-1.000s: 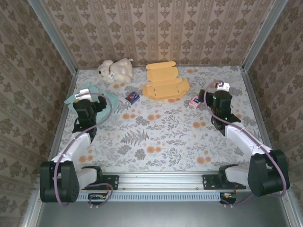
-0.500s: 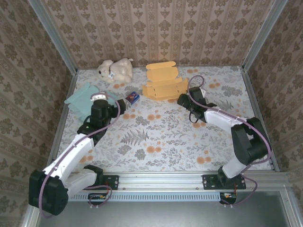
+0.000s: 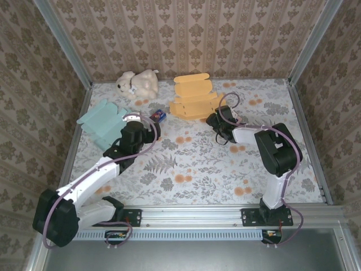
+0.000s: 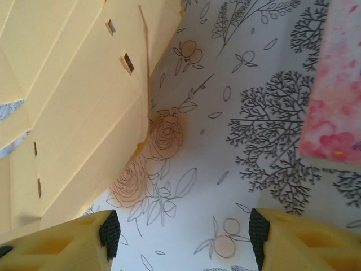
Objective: Fold the paper box
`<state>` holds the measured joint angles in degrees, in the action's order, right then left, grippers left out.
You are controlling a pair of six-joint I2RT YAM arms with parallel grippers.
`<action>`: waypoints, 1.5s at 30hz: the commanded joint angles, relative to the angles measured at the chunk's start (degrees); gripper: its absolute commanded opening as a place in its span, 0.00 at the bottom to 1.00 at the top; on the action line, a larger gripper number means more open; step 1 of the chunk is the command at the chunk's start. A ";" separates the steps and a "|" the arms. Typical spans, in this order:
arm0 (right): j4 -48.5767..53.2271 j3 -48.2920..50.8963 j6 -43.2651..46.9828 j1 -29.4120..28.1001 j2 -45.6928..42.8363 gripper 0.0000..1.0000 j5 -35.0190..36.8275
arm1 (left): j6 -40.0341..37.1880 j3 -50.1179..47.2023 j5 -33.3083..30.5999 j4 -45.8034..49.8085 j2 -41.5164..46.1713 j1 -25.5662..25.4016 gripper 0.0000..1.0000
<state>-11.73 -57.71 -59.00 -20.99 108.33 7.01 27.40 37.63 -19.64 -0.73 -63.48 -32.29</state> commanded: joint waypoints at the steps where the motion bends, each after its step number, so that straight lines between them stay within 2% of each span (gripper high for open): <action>1: -3.67 -2.52 -3.30 -1.98 1.84 0.65 -0.68 | -2.18 0.82 -2.18 -1.73 -1.08 -0.48 1.00; 11: -2.80 -8.85 -8.34 -7.69 6.10 0.63 2.45 | -3.37 -1.05 -3.70 -3.63 0.20 -0.67 1.00; 20: -0.62 -15.34 -11.93 -10.12 11.15 0.59 3.46 | -4.39 -2.55 -5.15 -4.29 1.25 -0.64 1.00; 33: -3.03 -16.20 -16.58 -9.97 13.98 0.57 6.13 | -4.66 -4.18 -5.32 -6.54 1.30 -0.66 1.00; 37: -2.94 -18.21 -17.71 -9.09 15.71 0.56 4.98 | -4.63 -4.01 -5.11 -6.44 0.92 -0.65 1.00; 41: -3.36 -19.38 -18.82 -8.46 16.73 0.53 4.90 | -4.63 -4.10 -4.98 -6.49 0.99 -0.64 1.00; 45: -3.42 -20.23 -18.53 -8.21 16.91 0.43 5.30 | -4.64 -4.17 -4.82 -6.65 0.99 -0.67 1.00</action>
<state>-15.03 -76.16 -75.83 -29.56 124.14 11.16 23.73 34.35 -23.88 -6.11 -62.94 -32.60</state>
